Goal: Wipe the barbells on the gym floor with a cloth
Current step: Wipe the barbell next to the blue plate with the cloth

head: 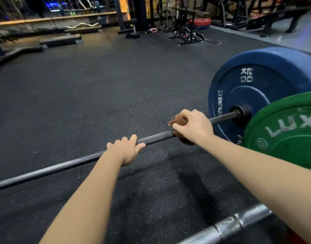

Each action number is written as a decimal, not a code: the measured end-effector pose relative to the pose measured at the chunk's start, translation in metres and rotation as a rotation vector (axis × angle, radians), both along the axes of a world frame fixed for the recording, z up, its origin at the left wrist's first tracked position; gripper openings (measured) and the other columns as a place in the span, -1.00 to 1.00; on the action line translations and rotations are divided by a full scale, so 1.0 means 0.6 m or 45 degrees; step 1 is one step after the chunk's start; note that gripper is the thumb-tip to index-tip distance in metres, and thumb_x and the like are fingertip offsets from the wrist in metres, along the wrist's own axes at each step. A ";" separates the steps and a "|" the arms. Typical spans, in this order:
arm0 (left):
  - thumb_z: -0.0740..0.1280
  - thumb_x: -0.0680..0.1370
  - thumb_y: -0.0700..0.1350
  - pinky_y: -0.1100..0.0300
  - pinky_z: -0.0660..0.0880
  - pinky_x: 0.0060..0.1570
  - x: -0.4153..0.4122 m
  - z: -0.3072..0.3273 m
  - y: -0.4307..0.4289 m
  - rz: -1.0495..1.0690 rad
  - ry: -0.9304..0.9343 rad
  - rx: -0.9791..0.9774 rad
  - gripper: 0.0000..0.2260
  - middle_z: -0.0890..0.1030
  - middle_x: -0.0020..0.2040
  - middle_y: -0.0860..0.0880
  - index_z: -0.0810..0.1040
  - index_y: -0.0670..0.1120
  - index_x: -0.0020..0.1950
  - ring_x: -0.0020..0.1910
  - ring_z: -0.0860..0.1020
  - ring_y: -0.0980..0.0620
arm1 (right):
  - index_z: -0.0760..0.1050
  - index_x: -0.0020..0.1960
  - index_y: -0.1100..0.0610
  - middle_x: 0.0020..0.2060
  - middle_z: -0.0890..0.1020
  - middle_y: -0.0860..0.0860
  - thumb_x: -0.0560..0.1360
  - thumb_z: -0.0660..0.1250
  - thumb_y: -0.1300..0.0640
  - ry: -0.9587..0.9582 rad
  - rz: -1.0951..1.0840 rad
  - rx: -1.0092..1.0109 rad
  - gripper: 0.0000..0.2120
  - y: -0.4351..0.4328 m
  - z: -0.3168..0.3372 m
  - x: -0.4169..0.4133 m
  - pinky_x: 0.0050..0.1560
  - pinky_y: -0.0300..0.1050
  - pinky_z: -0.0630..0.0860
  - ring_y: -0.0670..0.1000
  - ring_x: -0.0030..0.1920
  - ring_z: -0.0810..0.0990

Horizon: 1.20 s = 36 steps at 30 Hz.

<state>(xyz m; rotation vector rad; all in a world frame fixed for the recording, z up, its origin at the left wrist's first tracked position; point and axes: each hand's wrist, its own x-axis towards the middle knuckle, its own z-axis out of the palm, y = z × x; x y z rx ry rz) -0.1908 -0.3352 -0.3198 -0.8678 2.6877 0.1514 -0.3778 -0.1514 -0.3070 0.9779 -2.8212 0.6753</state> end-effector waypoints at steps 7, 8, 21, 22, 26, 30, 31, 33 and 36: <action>-0.16 0.69 0.29 -0.17 0.29 0.27 0.001 0.002 0.005 -0.009 -0.018 -0.009 -0.50 0.45 0.33 -0.13 0.27 -0.01 0.39 0.31 0.42 -0.20 | 0.48 0.01 -0.20 -0.07 0.55 -0.06 0.44 0.33 -0.30 -0.041 -0.082 0.037 -0.76 0.056 0.013 -0.055 -0.15 -0.05 0.47 0.06 -0.07 0.53; -0.16 0.69 0.29 -0.17 0.29 0.27 0.002 0.001 0.004 -0.007 -0.011 -0.009 -0.50 0.45 0.34 -0.13 0.27 -0.01 0.39 0.30 0.43 -0.20 | 0.50 0.03 -0.19 -0.07 0.56 -0.05 0.44 0.34 -0.28 -0.038 -0.157 0.008 -0.75 0.062 0.013 -0.062 -0.16 -0.06 0.43 0.06 -0.07 0.52; -0.15 0.69 0.29 -0.18 0.29 0.29 0.002 0.002 0.006 -0.005 -0.004 -0.008 -0.50 0.45 0.34 -0.14 0.26 -0.02 0.40 0.31 0.43 -0.21 | 0.46 0.02 -0.12 -0.10 0.53 -0.04 0.46 0.29 -0.33 0.066 -0.028 0.095 -0.68 0.011 0.008 -0.007 -0.12 -0.03 0.54 0.06 -0.07 0.53; -0.15 0.69 0.29 -0.18 0.29 0.29 0.002 0.002 0.007 -0.005 -0.005 -0.012 -0.50 0.44 0.34 -0.13 0.26 -0.02 0.41 0.31 0.42 -0.21 | 0.46 0.03 -0.13 -0.10 0.53 -0.04 0.46 0.28 -0.34 0.053 -0.038 0.098 -0.68 0.017 0.008 -0.013 -0.13 -0.03 0.55 0.06 -0.08 0.54; -0.15 0.69 0.29 -0.18 0.28 0.28 0.002 0.003 0.007 -0.004 -0.003 -0.012 -0.49 0.44 0.35 -0.13 0.26 -0.01 0.43 0.32 0.42 -0.20 | 0.48 0.06 -0.15 -0.09 0.55 -0.02 0.45 0.27 -0.33 0.058 -0.177 0.067 -0.67 0.046 0.008 -0.049 -0.16 -0.04 0.52 0.08 -0.08 0.55; -0.15 0.69 0.28 -0.19 0.28 0.28 0.002 0.002 0.005 -0.001 0.005 0.005 -0.50 0.45 0.34 -0.14 0.27 -0.02 0.41 0.32 0.43 -0.21 | 0.49 0.10 -0.11 -0.07 0.54 0.02 0.46 0.27 -0.32 0.026 -0.320 0.023 -0.65 0.051 0.004 -0.062 -0.17 -0.05 0.42 0.12 -0.04 0.53; -0.15 0.69 0.28 -0.19 0.28 0.28 0.002 0.002 0.004 -0.001 0.006 0.010 -0.50 0.45 0.35 -0.14 0.27 -0.02 0.41 0.32 0.43 -0.21 | 0.49 0.12 -0.10 -0.06 0.53 0.03 0.47 0.28 -0.32 0.039 -0.327 0.035 -0.63 0.045 0.004 -0.058 -0.16 -0.05 0.42 0.13 -0.01 0.54; -0.14 0.69 0.28 -0.19 0.28 0.29 0.002 0.002 0.003 -0.004 0.007 0.013 -0.50 0.45 0.35 -0.14 0.27 -0.02 0.40 0.33 0.43 -0.21 | 0.49 0.13 -0.07 -0.04 0.52 0.04 0.48 0.29 -0.31 0.078 -0.301 0.069 -0.61 0.028 0.006 -0.042 -0.14 -0.04 0.42 0.15 0.04 0.54; -0.14 0.69 0.28 -0.19 0.28 0.29 0.002 0.003 0.003 -0.006 0.011 0.012 -0.51 0.45 0.35 -0.14 0.28 -0.02 0.39 0.32 0.43 -0.21 | 0.48 0.11 -0.07 -0.05 0.50 0.01 0.48 0.30 -0.30 0.069 -0.186 0.058 -0.64 0.006 0.004 -0.011 -0.13 -0.03 0.45 0.12 0.04 0.52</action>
